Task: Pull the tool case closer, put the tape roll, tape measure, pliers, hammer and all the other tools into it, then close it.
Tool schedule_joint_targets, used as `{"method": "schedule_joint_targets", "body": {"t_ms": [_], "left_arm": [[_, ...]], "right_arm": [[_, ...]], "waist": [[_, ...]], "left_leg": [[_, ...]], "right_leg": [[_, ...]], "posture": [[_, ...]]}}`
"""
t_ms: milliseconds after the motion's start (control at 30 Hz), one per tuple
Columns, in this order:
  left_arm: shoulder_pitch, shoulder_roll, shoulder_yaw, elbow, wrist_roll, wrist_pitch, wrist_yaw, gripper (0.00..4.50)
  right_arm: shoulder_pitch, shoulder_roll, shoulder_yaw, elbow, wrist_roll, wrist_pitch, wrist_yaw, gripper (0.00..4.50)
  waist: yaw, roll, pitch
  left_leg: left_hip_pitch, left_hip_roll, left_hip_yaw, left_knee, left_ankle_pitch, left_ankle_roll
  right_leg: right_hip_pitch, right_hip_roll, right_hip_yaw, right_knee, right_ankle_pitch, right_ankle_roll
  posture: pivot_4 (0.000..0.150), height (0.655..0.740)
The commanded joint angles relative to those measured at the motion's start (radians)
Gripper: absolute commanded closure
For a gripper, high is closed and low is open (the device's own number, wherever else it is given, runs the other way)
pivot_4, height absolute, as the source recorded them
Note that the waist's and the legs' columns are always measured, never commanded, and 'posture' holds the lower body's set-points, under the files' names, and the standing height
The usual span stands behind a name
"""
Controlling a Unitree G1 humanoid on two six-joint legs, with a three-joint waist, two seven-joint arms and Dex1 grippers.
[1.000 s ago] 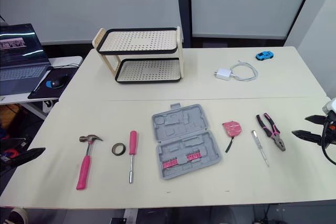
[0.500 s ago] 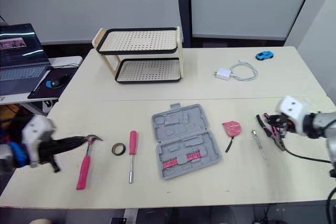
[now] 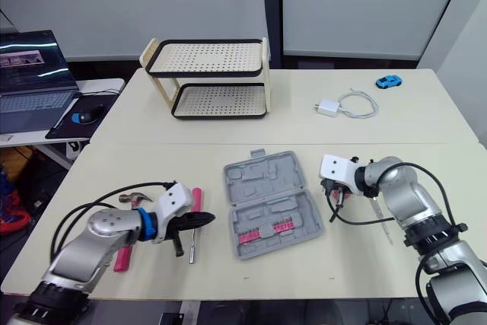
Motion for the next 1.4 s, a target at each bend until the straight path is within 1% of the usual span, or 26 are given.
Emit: {"method": "schedule_joint_targets", "body": {"t_ms": [33, 300, 600, 733, 933, 1233, 1400], "left_arm": [[-0.037, -0.028, -0.032, 0.035, 0.041, -0.003, 0.030, 4.50], [-0.099, -0.095, -0.101, 0.134, 0.132, -0.034, 0.082, 4.50], [-0.163, -0.178, -0.116, 0.202, 0.145, -0.021, 0.097, 4.50], [-0.179, -0.204, -0.128, 0.202, 0.141, 0.001, 0.077, 4.50], [-0.190, -0.210, -0.151, 0.202, 0.154, 0.009, 0.046, 4.50], [-0.195, -0.195, -0.173, 0.179, 0.166, 0.015, -0.008, 4.50], [-0.170, -0.174, -0.215, 0.122, 0.150, 0.035, -0.087, 4.50]], "right_arm": [[-0.041, 0.030, 0.022, 0.055, -0.043, -0.042, -0.021, 4.48], [-0.093, 0.093, 0.056, 0.165, -0.104, -0.101, -0.039, 4.48], [-0.120, 0.159, 0.073, 0.211, -0.118, -0.119, -0.026, 4.48], [-0.096, 0.176, 0.075, 0.151, -0.094, -0.075, 0.016, 4.48], [-0.046, 0.173, 0.079, 0.043, -0.088, 0.000, 0.045, 4.48], [0.083, 0.126, 0.050, -0.152, -0.082, 0.124, 0.045, 4.48], [0.147, 0.087, 0.034, -0.271, -0.075, 0.194, 0.052, 4.48]], "waist": [[0.000, 0.000, 0.000], [-0.001, 0.000, 0.000], [0.000, 0.000, 0.000], [0.000, 0.000, -0.001], [0.000, 0.000, -0.001], [0.001, -0.001, -0.002], [0.001, -0.001, -0.002]], "left_leg": [[0.000, 0.000, 0.000, 0.000, 0.000, 0.000], [0.000, 0.000, 0.000, 0.000, 0.000, 0.000], [0.000, 0.000, 0.000, 0.001, 0.000, 0.000], [0.000, 0.000, -0.001, 0.001, 0.000, 0.000], [0.000, 0.000, -0.001, 0.001, 0.000, 0.000], [0.000, 0.000, -0.001, 0.001, 0.000, 0.000], [0.000, 0.000, -0.001, 0.001, 0.000, 0.000]], "right_leg": [[0.000, 0.000, 0.000, 0.000, 0.000, 0.000], [-0.001, 0.000, 0.000, 0.000, 0.000, 0.000], [0.000, 0.000, 0.000, 0.000, 0.000, 0.000], [0.001, 0.000, 0.000, 0.000, 0.000, 0.000], [0.001, 0.000, -0.001, 0.000, 0.000, 0.000], [0.001, 0.000, -0.001, 0.000, 0.000, 0.000], [0.001, 0.000, -0.001, 0.000, 0.000, 0.000]], "posture": [[0.150, 0.7400], [0.150, 0.7400], [0.150, 0.7400], [0.150, 0.7400], [0.150, 0.7400], [0.150, 0.7400], [0.150, 0.7400]]}}
